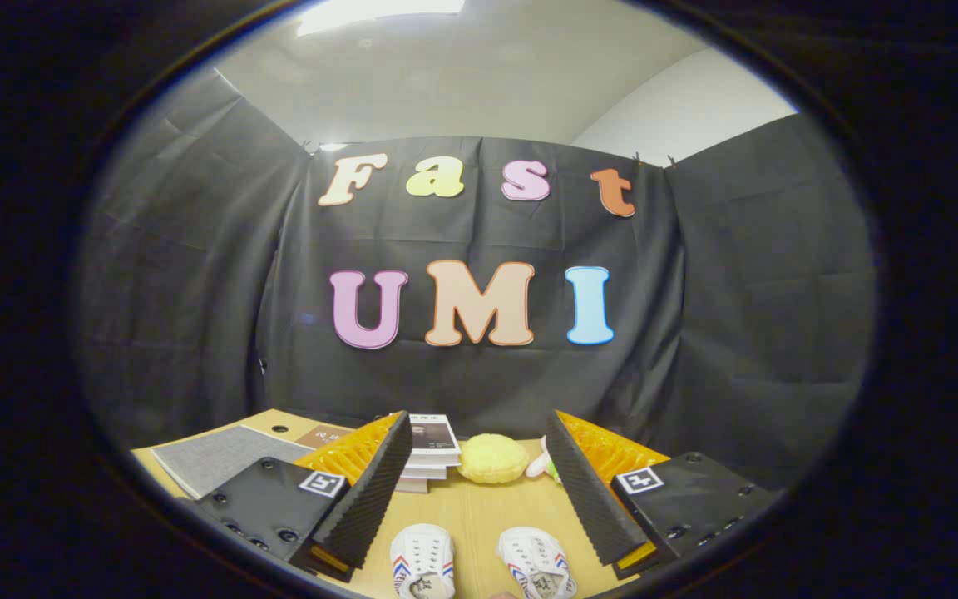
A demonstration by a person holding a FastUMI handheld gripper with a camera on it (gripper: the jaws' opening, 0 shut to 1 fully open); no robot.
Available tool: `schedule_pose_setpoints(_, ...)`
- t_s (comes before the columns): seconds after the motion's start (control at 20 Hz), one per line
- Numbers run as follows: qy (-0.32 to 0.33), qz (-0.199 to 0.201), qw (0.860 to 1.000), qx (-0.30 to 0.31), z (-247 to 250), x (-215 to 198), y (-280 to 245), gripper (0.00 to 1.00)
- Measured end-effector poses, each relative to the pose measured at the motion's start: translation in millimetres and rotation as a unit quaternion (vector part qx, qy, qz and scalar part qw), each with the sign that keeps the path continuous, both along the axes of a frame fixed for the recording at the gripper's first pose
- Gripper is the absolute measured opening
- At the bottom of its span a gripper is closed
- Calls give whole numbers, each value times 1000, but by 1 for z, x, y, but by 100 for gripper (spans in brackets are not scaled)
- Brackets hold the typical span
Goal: Open the storage box then place both shoes into the box .Put the left shoe in first, then the right shoe, with the right side of both shoes facing outward in a uniform manner.
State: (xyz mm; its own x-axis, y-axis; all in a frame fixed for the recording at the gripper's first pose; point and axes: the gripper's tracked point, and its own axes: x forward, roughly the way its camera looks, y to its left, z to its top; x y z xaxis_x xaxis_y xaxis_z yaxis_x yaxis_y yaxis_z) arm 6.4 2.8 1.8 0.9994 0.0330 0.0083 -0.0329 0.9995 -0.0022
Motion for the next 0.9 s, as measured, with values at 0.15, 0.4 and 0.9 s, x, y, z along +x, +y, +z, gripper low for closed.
schedule_pose_setpoints(0.15,-2,5,1000,-3,0,3,0,100)
schedule_pose_setpoints(0.4,4,29,999,17,1,7,13,100)
schedule_pose_setpoints(0.9,126,131,974,139,-56,-1,82,100)
